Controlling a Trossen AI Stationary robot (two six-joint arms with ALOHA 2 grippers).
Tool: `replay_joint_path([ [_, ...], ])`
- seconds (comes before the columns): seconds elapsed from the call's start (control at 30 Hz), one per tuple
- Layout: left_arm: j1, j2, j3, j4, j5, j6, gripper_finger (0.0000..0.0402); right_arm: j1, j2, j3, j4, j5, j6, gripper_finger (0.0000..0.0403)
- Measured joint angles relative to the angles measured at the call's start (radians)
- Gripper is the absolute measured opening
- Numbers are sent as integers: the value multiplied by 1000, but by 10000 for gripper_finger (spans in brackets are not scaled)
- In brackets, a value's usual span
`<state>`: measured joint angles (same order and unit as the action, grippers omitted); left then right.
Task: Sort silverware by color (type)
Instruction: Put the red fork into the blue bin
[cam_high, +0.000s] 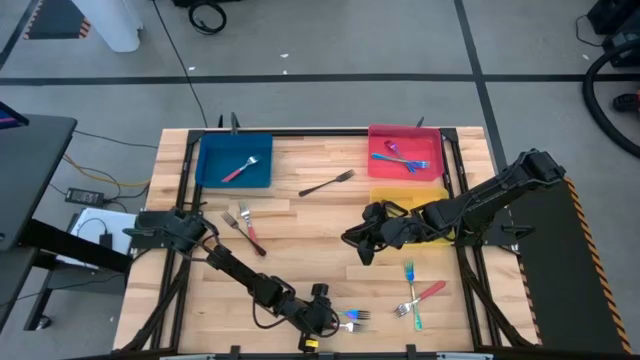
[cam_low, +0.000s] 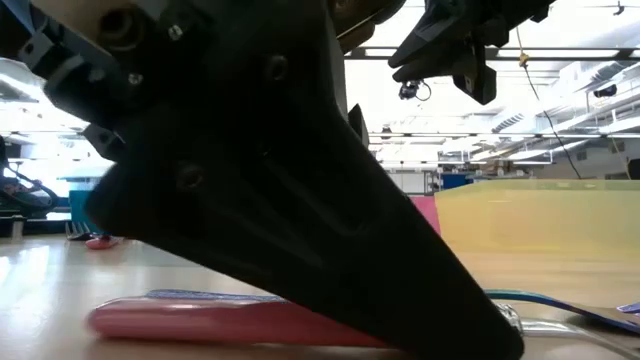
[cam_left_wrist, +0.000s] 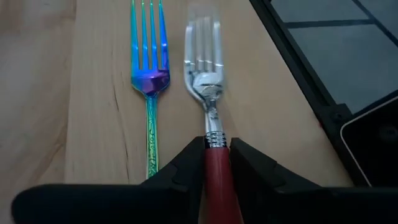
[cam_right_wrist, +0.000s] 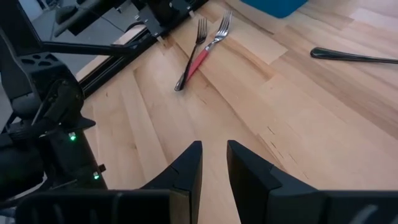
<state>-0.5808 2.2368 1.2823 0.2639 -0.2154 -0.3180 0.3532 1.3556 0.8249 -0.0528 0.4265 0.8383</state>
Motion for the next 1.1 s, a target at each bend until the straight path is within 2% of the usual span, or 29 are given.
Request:
replay_joint_path([
  [0.17, -3, 1, -2, 5, -5, 18, 45, 10, 0, 0, 0, 0, 0, 82],
  [0.43, -5, -18, -4, 3, 1, 25, 45, 38, 0, 0, 6, 25, 25, 82],
  [0.7, -4, -128, -11, -88, 0, 125, 45, 74, 0, 0, 16, 64, 25, 82],
  [0.9, 20, -218, -9, -208, -25, 200, 45, 116, 0, 0, 15, 173, 24, 82],
  [1.1, 83, -313, -16, -349, -55, 263, 44, 193, 0, 0, 15, 382, 25, 82],
])
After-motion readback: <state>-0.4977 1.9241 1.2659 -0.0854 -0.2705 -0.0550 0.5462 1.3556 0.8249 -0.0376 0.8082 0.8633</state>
